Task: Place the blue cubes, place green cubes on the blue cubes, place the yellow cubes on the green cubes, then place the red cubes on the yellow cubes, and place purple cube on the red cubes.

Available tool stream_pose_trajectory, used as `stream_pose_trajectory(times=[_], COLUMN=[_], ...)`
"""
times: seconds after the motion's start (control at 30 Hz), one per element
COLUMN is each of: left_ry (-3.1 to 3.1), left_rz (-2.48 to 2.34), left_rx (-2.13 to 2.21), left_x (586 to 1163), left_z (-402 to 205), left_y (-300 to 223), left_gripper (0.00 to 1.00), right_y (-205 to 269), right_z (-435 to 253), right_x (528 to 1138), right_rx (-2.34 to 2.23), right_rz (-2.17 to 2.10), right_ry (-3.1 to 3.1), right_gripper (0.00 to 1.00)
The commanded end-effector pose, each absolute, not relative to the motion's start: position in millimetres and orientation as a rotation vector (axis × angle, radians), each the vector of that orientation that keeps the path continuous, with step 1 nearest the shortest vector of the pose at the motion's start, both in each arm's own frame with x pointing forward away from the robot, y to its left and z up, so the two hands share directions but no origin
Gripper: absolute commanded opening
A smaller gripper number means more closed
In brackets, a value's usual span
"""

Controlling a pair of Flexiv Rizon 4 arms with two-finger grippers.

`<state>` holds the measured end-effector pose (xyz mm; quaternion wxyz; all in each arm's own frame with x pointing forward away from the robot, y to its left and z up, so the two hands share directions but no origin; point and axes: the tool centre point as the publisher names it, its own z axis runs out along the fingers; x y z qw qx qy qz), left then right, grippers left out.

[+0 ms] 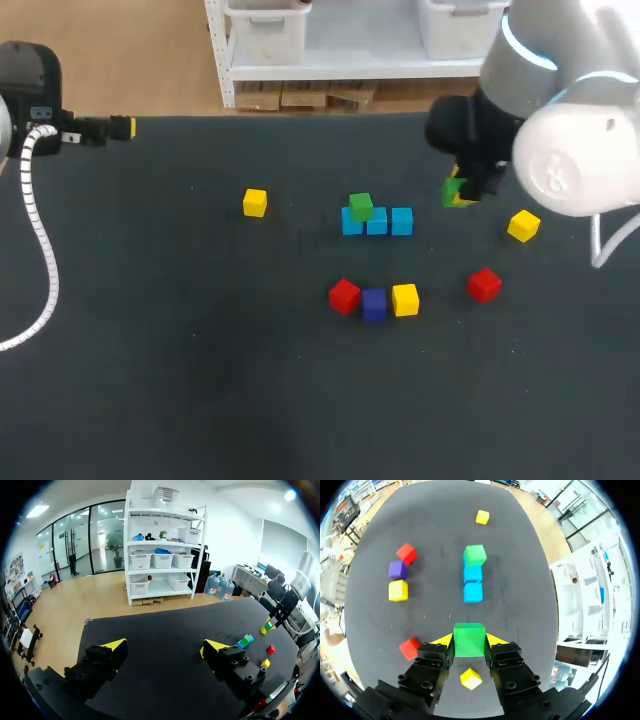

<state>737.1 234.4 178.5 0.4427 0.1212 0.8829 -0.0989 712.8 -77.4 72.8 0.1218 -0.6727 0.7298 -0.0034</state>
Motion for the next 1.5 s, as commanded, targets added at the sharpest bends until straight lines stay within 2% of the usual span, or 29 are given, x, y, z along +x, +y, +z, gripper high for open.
stream_pose_trajectory(times=[0.03,0.47,1.5], left_ry=[2.186,2.186,2.186], left_rz=[-0.275,-0.275,-0.275], left_rx=[0.318,0.318,0.318], left_x=[738.0,738.0,738.0], left_z=[178.4,178.4,178.4], left_y=[238.0,238.0,238.0], left_gripper=[1.00,1.00,1.00], right_y=[-55.5,-25.1,-6.0], right_z=[64.2,42.4,27.4], right_x=[729.9,741.3,744.6], right_rx=[-1.967,-1.999,-2.122], right_rz=[0.013,-0.082,-0.053], right_ry=[2.157,2.212,2.144], right_gripper=[0.00,0.00,0.00])
